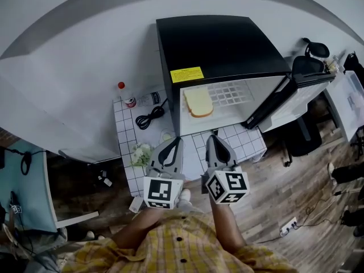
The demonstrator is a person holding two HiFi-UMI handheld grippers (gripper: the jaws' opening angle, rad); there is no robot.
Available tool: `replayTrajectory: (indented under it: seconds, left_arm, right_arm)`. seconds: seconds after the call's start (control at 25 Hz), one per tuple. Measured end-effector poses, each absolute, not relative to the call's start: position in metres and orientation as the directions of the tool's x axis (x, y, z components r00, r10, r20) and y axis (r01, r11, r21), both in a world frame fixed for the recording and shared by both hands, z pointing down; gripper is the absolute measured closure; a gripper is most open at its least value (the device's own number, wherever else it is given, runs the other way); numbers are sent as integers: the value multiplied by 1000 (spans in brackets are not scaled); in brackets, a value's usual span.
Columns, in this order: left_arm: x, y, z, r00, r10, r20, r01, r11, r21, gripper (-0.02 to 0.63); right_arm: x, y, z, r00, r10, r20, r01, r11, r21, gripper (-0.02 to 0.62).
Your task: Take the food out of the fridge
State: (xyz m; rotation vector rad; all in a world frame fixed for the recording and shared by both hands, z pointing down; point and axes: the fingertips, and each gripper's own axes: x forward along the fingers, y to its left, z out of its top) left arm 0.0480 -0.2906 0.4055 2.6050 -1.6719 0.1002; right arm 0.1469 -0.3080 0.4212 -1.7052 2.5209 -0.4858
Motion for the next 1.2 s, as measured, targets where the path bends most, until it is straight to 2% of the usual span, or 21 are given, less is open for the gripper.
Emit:
replayTrajectory:
  seconds: [0.2,0.64,1.04,1.2]
  left_arm:
    - [42,-301,409,422,-902,87,-906,-421,31,598]
    - [33,-321,414,438,-895,85,-899,-438,25,598]
    - [34,-330,416,454,-887,86,-891,-454,21,600]
    - [34,-334,417,458,-885,86,-889,-458,16,598]
  right_arm:
    - [142,-319,424,-398,-908,134,-873,329,-359,588]
    - [141,-347,442,-401,-912,85,-695,242,-677,588]
    - [147,-359,479,-397,-916,62,-341,85,-936,588]
    - [147,-365,495,-399,-917,14,-127,41,-991,588]
